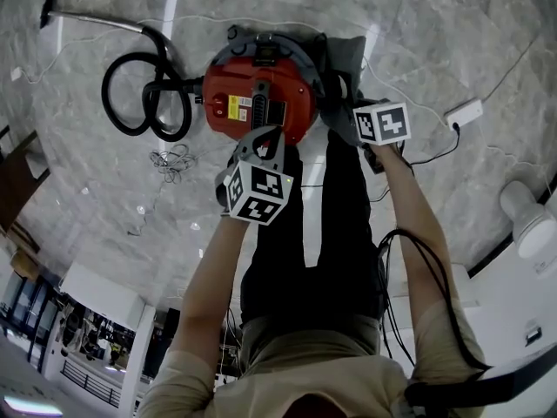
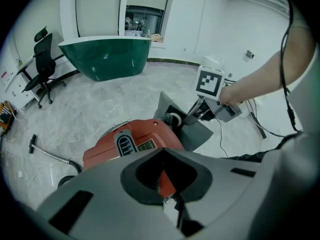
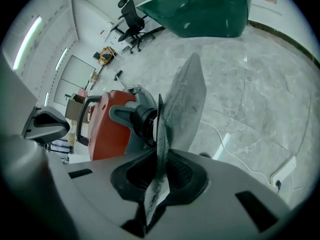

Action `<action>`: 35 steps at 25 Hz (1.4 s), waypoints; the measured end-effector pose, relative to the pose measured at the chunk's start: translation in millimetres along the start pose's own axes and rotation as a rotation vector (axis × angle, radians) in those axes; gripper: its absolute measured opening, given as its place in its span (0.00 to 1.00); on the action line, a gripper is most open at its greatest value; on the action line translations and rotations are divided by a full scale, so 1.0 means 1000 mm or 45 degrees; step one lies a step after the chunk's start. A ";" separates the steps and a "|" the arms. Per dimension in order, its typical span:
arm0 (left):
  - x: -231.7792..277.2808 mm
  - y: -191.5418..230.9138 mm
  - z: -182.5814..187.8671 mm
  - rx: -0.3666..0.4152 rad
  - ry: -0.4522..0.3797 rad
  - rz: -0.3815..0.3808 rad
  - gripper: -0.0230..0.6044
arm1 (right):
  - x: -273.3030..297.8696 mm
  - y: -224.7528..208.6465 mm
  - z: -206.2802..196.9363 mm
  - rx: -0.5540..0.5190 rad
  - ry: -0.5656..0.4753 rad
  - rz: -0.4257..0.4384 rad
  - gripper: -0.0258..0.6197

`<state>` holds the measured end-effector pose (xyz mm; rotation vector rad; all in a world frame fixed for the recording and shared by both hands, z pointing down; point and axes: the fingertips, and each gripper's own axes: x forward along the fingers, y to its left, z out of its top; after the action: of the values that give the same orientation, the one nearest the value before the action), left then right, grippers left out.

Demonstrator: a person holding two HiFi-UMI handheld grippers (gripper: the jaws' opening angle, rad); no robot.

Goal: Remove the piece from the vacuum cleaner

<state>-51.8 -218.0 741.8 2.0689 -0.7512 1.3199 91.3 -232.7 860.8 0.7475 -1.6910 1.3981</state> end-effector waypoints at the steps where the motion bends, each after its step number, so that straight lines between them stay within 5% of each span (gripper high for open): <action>1: 0.002 0.000 -0.002 0.004 0.010 0.001 0.04 | 0.000 0.000 0.000 -0.006 -0.008 -0.001 0.10; 15: 0.014 0.005 -0.022 0.040 0.083 0.030 0.04 | 0.002 -0.005 -0.006 -0.266 -0.120 -0.173 0.08; 28: 0.011 0.000 -0.033 0.015 0.084 -0.005 0.04 | 0.008 -0.012 -0.013 -0.238 -0.136 -0.212 0.08; 30: 0.011 0.000 -0.033 0.012 0.082 -0.003 0.04 | 0.008 -0.012 -0.013 -0.167 -0.156 -0.200 0.08; 33: 0.011 0.001 -0.028 0.007 0.057 0.005 0.04 | 0.008 -0.013 -0.012 0.223 -0.227 -0.065 0.08; 35: 0.011 0.001 -0.027 0.012 0.048 0.006 0.04 | 0.009 -0.012 -0.013 0.363 -0.247 -0.013 0.08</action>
<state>-64.2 -201.2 761.9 2.0447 -0.7355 1.3640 99.4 -222.4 875.7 1.0791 -1.6464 1.6238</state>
